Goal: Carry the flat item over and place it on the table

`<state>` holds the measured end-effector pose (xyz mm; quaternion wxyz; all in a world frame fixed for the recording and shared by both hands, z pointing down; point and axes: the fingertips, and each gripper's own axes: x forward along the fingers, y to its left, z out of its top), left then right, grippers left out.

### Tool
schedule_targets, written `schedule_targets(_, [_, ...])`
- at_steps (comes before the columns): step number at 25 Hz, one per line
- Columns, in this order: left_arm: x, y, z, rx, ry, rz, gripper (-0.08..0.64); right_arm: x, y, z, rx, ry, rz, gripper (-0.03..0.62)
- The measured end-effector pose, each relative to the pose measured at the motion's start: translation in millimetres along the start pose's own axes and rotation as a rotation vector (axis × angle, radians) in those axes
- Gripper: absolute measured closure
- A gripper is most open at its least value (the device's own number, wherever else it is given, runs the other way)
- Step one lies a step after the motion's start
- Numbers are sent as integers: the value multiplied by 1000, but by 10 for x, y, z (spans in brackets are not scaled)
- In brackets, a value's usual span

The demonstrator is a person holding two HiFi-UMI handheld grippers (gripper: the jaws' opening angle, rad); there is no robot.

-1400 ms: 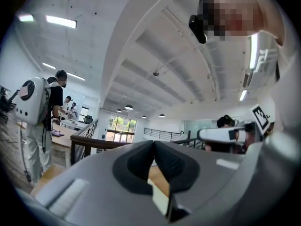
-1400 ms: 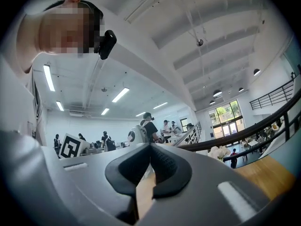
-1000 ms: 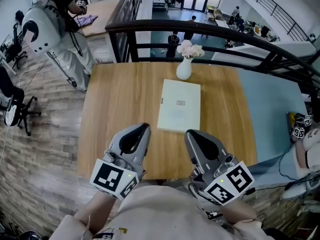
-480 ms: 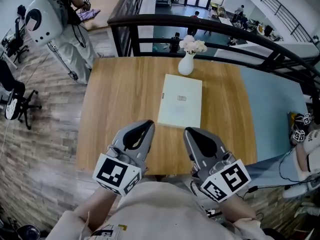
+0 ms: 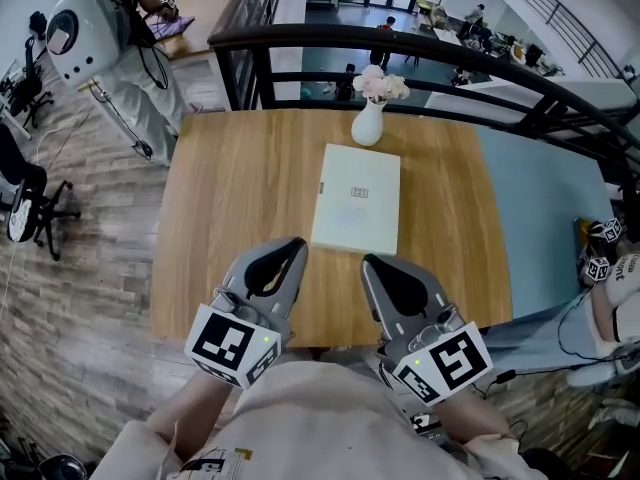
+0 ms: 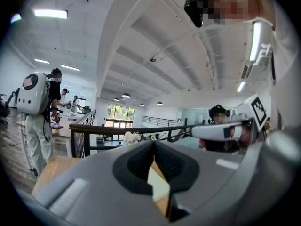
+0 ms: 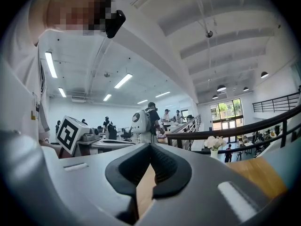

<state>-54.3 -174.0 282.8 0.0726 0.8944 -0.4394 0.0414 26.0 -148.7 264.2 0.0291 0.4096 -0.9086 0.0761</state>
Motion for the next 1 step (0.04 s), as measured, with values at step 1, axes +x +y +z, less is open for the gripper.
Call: schedule_targets(1, [28, 1, -13, -1, 4, -1, 558, 10, -25, -8, 2, 1, 0, 591])
